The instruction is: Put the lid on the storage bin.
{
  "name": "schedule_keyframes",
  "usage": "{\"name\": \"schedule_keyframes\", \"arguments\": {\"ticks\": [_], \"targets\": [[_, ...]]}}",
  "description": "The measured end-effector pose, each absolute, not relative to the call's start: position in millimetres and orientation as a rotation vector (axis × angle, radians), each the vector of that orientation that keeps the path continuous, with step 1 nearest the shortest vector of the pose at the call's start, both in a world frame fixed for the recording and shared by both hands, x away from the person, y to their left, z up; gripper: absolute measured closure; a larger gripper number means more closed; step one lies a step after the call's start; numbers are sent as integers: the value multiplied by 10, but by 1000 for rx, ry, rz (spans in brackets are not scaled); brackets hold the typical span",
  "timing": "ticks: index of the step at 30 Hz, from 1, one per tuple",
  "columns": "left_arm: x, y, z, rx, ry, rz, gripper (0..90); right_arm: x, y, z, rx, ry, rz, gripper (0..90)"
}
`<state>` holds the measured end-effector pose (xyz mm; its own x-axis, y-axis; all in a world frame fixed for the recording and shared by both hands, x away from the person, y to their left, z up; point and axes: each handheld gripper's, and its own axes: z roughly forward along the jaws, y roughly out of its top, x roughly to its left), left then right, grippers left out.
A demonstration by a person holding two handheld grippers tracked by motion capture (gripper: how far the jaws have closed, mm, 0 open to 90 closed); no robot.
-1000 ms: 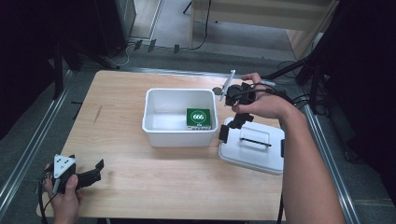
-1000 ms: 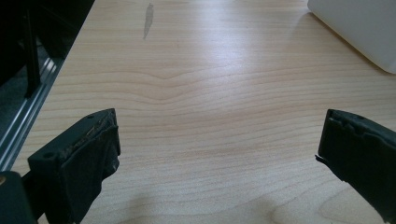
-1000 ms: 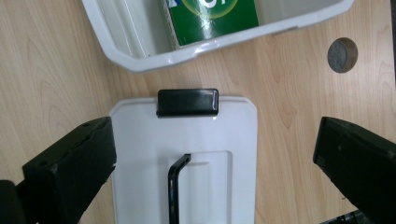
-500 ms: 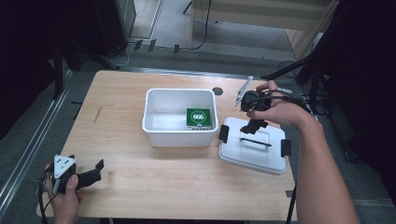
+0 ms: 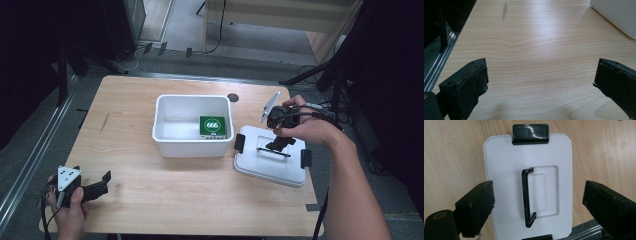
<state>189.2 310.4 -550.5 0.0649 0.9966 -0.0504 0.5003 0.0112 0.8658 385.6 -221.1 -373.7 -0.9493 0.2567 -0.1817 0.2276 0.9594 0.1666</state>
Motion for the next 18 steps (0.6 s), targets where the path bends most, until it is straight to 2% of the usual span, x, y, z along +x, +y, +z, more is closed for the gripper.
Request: {"name": "schedule_keyframes", "arguments": {"ticks": [18], "targets": [[1894, 3096, -5506, 1590, 1533, 837, 0, 3799, -2424, -4140, 421, 2910, 191, 150]]}}
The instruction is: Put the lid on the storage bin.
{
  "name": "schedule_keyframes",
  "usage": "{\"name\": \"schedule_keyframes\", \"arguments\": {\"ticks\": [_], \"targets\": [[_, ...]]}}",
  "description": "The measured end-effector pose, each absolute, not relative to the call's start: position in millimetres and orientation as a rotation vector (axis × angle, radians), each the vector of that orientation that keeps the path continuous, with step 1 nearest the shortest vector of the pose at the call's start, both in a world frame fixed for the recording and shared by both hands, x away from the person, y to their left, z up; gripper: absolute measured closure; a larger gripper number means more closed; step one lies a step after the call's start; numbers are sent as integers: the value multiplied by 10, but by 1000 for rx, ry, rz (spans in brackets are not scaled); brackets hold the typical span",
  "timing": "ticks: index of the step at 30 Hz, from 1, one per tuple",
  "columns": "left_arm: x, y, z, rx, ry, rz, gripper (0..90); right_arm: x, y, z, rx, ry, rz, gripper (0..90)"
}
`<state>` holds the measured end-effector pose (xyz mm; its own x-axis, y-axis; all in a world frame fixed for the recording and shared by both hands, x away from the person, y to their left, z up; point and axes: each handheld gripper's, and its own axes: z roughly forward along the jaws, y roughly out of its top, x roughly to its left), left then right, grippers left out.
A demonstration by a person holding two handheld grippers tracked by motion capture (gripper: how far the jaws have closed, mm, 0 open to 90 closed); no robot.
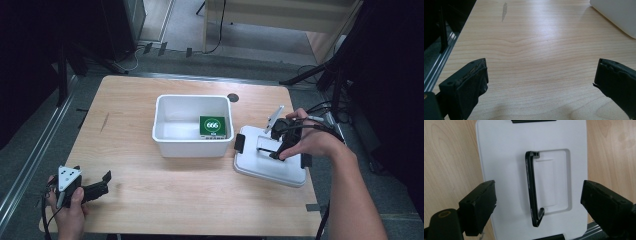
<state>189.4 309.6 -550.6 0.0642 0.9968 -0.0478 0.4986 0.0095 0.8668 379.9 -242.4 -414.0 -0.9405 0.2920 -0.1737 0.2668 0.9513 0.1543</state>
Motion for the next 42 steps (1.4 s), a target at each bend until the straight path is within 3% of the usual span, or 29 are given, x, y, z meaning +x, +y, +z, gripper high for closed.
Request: {"name": "schedule_keyframes", "arguments": {"ticks": [8, 16, 26, 34, 42], "targets": [[1892, 3095, -5506, 1591, 1530, 838, 0, 3802, -2505, -4341, 423, 2889, 155, 464], [1891, 3094, -5505, 1594, 1527, 837, 0, 3844, -2542, -4507, 354, 2926, 88, 687], [1888, 3095, -5504, 1596, 1521, 838, 0, 3877, -2507, -4529, 284, 2888, 106, 843], [1889, 3096, -5504, 1595, 1521, 837, 0, 3888, -2498, -4473, 245, 2900, 81, 852], [1888, 3096, -5503, 1593, 1521, 837, 0, 3870, -2532, -4199, 219, 2871, 105, 854]]}}
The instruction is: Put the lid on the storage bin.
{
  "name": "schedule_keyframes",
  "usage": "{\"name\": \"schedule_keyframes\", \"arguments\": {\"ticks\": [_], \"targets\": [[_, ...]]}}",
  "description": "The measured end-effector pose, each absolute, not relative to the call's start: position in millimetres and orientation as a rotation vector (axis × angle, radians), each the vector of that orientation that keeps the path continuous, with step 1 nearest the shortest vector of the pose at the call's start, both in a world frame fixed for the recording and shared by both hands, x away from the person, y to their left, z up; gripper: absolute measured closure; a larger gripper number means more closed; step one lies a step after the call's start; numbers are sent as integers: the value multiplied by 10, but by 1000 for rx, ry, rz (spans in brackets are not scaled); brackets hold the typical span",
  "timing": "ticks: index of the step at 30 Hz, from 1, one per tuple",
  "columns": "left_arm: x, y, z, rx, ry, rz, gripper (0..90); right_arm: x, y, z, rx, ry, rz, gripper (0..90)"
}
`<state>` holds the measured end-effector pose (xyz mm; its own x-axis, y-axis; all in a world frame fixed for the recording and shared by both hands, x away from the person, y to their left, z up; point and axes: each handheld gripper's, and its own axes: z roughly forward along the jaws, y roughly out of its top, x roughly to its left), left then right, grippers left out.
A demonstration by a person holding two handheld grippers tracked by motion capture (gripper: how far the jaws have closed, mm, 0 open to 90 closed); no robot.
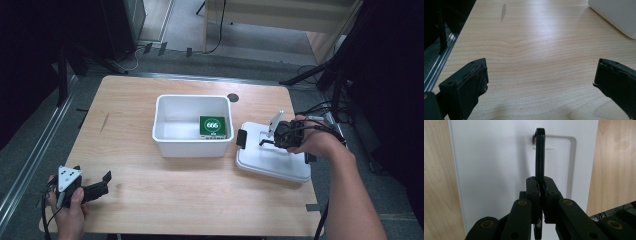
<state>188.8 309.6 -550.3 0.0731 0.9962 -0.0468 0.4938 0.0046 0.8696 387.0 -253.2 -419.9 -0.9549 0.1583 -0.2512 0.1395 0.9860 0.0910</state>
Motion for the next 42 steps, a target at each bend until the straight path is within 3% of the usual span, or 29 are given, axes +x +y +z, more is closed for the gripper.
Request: {"name": "schedule_keyframes", "arguments": {"ticks": [24, 42], "targets": [[1889, 3093, -5504, 1591, 1521, 839, 0, 3777, -2629, -3392, 184, 2801, 107, 854], [1885, 3109, -5500, 1575, 1526, 832, 0, 3867, -2209, -3035, 116, 2772, 135, 854]]}}
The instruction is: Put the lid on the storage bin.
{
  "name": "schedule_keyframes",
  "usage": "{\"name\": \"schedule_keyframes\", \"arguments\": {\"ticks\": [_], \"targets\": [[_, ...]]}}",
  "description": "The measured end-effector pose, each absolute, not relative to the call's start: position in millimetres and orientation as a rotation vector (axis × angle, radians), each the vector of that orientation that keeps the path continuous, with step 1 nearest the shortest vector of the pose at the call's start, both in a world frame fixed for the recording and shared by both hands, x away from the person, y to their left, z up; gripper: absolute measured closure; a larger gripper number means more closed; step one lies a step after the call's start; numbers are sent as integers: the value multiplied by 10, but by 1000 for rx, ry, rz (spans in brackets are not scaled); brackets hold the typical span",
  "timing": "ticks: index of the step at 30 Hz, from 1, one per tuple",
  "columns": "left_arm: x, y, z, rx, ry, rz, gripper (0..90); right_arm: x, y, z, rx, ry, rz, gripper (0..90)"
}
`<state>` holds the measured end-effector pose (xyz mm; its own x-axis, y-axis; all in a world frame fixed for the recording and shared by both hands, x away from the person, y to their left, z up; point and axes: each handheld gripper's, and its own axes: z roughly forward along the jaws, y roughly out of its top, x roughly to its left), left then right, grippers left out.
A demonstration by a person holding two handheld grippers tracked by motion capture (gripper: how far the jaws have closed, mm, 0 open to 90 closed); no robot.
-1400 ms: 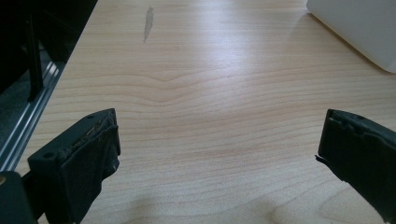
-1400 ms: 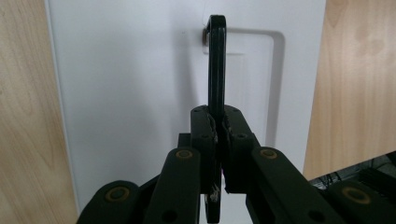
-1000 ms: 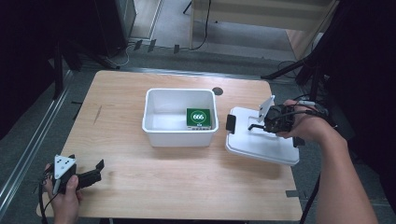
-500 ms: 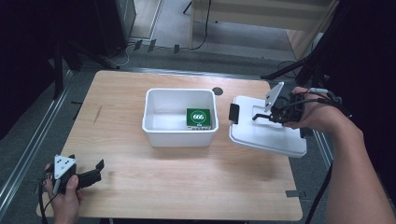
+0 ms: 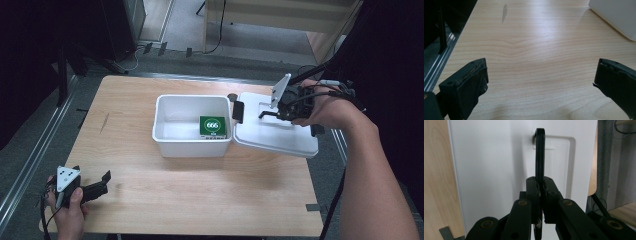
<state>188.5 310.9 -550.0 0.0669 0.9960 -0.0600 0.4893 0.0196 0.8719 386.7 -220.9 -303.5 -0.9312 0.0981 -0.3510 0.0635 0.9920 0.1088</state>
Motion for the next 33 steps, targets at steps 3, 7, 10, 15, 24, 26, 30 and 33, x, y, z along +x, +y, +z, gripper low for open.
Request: {"name": "schedule_keyframes", "arguments": {"ticks": [3, 7, 10, 15, 24, 26, 30, 33], "targets": [[1884, 3111, -5499, 1573, 1526, 829, 0, 3888, -2091, -3000, 104, 2775, 138, 854], [1879, 3117, -5496, 1576, 1526, 821, 0, 3923, -1928, -2964, 68, 2774, 144, 854], [1879, 3118, -5497, 1573, 1524, 819, 0, 3943, -1802, -2949, 54, 2772, 147, 854], [1877, 3124, -5496, 1569, 1524, 812, 0, 3998, -1600, -2934, 15, 2766, 154, 854], [1874, 3139, -5496, 1567, 1519, 804, 0, 4075, -1207, -2943, -43, 2773, 163, 854], [1874, 3143, -5496, 1567, 1518, 801, 0, 4087, -1121, -2954, -64, 2773, 163, 854], [1875, 3143, -5496, 1565, 1517, 799, 0, 4111, -918, -2979, -83, 2784, 178, 854], [1874, 3148, -5495, 1560, 1517, 793, 0, 4130, -777, -2996, -101, 2791, 184, 854]]}}
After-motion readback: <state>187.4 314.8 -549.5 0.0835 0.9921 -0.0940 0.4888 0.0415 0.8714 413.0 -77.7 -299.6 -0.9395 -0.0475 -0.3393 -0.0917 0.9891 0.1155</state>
